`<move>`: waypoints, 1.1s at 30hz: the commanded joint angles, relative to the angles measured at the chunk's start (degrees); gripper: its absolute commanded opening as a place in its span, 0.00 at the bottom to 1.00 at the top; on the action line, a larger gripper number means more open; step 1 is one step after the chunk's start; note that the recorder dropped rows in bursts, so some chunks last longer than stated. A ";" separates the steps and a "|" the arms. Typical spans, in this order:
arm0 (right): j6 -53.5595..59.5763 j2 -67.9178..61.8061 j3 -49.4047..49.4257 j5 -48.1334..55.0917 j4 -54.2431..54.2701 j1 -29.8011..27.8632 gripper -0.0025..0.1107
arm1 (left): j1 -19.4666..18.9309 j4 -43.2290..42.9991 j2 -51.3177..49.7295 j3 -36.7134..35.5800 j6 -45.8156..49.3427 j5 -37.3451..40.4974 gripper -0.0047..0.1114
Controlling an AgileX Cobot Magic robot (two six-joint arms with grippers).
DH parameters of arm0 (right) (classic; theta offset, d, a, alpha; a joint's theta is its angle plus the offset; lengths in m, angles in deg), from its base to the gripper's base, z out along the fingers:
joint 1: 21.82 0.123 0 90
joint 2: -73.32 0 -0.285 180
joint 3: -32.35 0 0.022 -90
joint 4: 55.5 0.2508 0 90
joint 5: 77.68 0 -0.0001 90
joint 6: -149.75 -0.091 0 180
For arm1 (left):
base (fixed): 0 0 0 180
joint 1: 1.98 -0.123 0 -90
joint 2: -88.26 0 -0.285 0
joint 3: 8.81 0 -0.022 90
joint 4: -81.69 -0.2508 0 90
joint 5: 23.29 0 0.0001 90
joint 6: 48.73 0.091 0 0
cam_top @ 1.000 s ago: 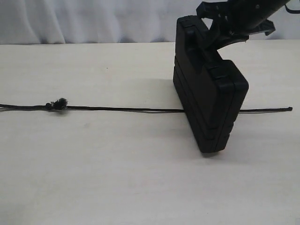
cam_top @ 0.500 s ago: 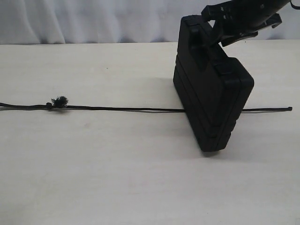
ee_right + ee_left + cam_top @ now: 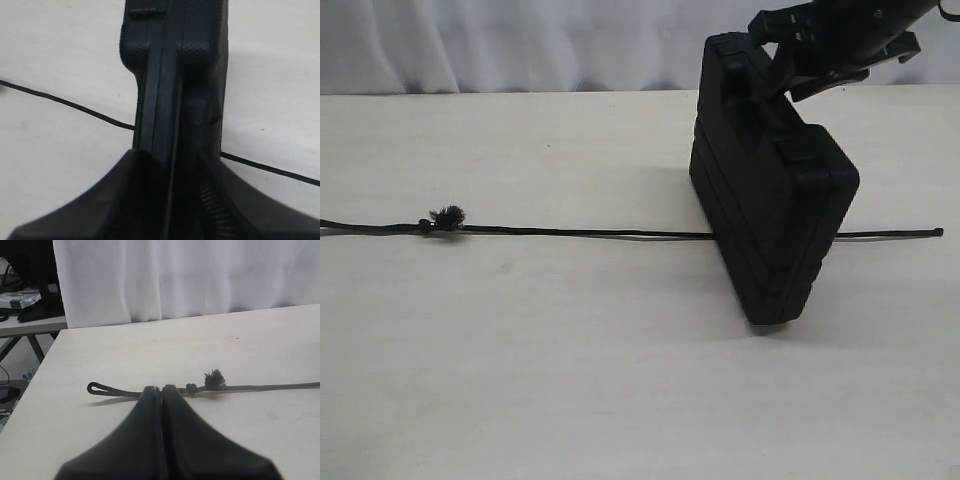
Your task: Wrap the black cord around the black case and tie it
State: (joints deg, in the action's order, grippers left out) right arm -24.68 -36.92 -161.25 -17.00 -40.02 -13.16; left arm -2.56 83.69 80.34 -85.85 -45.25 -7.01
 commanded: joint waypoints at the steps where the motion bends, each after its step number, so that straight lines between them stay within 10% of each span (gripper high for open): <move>1: -1.38 -2.85 1.85 3.72 -7.52 -0.53 0.32 | 0.36 0.18 0.13 -0.17 0.14 -0.77 0.04; 33: -5.57 -2.85 1.85 2.78 -11.26 -0.53 0.32 | 0.36 0.18 0.13 -0.17 0.14 -0.41 0.04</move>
State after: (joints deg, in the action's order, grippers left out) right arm -30.25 -36.82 -161.59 -17.24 -45.37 -13.16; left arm -2.56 83.69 80.34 -85.85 -45.25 -7.01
